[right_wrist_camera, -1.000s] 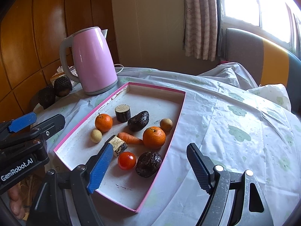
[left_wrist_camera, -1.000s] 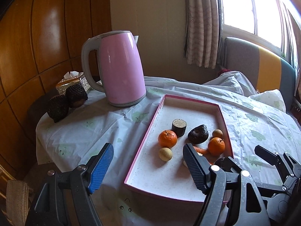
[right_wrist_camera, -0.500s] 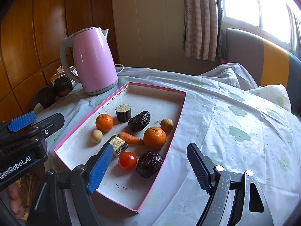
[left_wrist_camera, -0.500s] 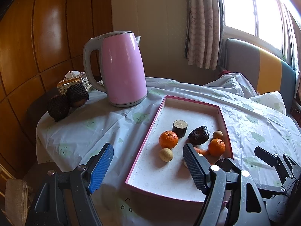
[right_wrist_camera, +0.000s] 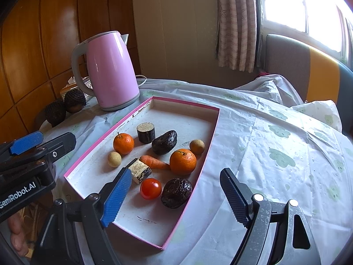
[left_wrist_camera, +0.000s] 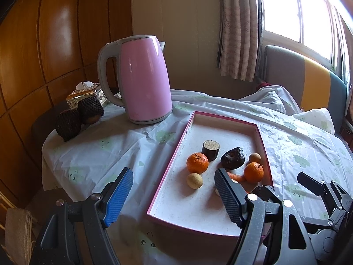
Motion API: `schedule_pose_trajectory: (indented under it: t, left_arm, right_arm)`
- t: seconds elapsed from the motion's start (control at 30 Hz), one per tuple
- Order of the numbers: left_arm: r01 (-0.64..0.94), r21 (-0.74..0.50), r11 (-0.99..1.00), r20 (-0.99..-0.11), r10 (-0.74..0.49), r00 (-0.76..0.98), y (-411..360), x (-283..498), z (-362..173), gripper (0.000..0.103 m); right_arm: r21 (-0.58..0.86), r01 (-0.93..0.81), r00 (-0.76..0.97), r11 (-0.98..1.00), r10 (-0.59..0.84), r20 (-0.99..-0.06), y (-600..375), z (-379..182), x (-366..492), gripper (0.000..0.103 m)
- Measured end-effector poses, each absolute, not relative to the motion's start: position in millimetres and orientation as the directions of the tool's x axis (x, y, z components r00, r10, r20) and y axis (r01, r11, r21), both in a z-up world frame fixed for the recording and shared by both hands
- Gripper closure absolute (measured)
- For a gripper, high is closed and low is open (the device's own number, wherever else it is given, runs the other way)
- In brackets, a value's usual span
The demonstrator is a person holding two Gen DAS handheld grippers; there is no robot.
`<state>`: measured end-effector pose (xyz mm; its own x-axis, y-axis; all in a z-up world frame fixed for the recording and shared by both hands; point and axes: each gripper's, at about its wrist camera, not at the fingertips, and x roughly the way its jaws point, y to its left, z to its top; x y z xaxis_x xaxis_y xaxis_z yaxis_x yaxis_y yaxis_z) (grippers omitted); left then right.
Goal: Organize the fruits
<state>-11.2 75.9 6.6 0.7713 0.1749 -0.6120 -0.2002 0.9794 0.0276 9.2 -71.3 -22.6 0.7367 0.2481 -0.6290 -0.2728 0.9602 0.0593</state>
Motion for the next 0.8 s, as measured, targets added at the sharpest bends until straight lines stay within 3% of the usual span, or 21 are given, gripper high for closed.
schedule_pose_trajectory:
  t: [0.5, 0.6, 0.8]
  left_arm:
    - [-0.180, 0.015, 0.984, -0.643, 0.148, 0.752, 75.0, -5.8, 3.7, 0.026]
    - [-0.174, 0.016, 0.985, -0.635, 0.144, 0.759, 73.9, -6.0, 3.5, 0.036]
    - [-0.151, -0.016, 0.988, -0.627, 0.107, 0.772, 73.5, -6.5, 6.5, 0.040]
  right_arm:
    - [0.062, -0.274, 0.731, 0.960, 0.250, -0.635, -72.1, -25.9, 11.2, 0.020]
    - [0.066, -0.270, 0.731, 0.961, 0.249, -0.636, -74.3, -26.8, 11.9, 0.020]
    - [0.071, -0.247, 0.737, 0.967, 0.234, -0.634, -87.8, -25.3, 12.9, 0.020]
